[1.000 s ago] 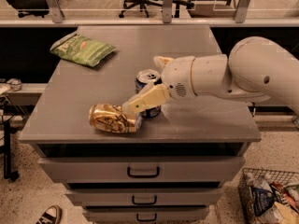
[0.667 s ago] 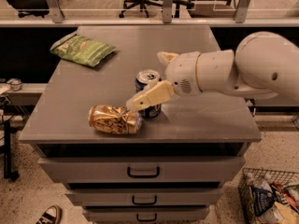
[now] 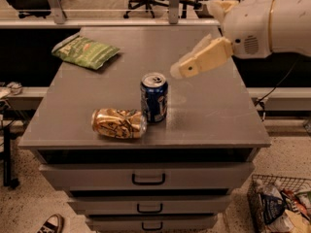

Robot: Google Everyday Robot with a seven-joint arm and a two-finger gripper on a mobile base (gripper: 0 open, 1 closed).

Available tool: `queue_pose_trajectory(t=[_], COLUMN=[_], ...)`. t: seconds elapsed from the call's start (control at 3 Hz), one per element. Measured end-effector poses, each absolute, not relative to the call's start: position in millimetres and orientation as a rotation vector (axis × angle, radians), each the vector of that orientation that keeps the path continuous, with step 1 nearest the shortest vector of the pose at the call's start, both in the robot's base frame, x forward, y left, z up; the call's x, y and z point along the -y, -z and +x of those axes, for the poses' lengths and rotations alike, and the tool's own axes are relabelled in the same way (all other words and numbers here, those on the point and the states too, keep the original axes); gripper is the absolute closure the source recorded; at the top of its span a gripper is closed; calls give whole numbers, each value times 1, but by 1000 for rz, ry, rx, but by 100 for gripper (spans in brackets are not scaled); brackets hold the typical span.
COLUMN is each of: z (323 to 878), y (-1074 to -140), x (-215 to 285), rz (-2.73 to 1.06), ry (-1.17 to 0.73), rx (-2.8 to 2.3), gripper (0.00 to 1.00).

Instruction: Move pepsi can near orange can

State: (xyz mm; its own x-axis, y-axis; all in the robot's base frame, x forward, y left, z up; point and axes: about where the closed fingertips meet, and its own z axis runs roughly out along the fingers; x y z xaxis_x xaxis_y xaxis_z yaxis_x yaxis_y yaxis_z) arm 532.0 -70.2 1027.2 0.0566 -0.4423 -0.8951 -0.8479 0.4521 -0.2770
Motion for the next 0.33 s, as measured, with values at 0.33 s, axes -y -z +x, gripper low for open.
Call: queue_pose_trajectory(t=[0.33], z=[531], y=[-1065], x=[114], rz=[-1128], ry=[-306], rx=[-1593], gripper=[0])
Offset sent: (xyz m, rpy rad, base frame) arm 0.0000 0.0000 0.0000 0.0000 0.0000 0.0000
